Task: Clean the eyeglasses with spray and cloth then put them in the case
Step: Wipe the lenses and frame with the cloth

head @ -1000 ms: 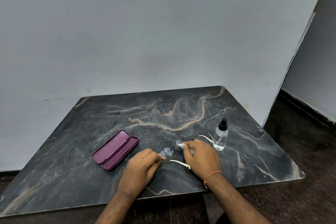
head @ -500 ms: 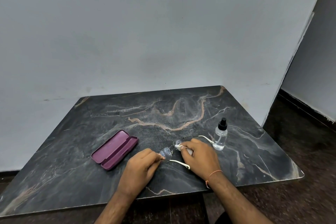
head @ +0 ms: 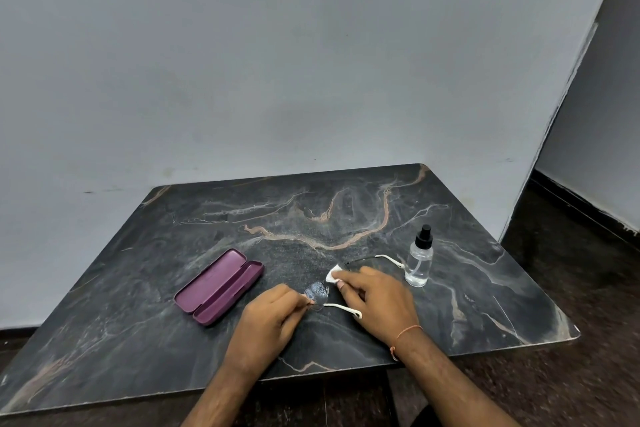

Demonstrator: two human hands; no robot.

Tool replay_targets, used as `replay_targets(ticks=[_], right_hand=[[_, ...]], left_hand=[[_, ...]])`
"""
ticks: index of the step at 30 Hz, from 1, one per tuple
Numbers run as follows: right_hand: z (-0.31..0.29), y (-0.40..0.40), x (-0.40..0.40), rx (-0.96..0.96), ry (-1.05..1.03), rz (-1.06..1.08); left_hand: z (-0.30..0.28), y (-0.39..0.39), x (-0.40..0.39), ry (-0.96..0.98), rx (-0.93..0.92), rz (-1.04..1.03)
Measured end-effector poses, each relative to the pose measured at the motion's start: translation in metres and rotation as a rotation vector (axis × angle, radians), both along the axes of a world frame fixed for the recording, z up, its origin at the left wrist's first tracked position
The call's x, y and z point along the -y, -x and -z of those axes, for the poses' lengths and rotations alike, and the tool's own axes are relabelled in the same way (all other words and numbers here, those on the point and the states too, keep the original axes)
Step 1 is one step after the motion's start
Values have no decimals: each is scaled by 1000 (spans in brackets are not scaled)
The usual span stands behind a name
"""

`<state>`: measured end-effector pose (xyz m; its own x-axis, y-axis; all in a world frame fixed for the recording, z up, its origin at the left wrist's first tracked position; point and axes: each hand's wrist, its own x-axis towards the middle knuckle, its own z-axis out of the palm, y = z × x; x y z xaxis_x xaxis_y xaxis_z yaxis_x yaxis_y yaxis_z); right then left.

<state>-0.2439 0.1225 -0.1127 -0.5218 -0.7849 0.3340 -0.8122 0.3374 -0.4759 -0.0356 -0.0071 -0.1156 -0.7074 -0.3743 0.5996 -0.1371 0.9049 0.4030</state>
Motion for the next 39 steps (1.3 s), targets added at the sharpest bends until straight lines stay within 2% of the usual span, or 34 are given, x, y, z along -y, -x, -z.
replay_targets(ticks=[10,18,24,29,35,39], right_hand=[[2,1,4,10,-67,146],[-1,-1,0,26,-62,22],[-2,-1,3,2,-34,79],[-1,-2,-1,16,-6,-13],[0,3,3,-6,0,72],[-1,1,2,14,-6,26]], left_hand=[[1,0,0,0,-12,-31],[-1,0,0,2,-18,-31],[-3,-2,-2,1,-10,-20],[-6,-1,-4,-2,-15,-22],[-3,-1,-4,-5,-10,-2],[-1,-1,-1,-1,-9,12]])
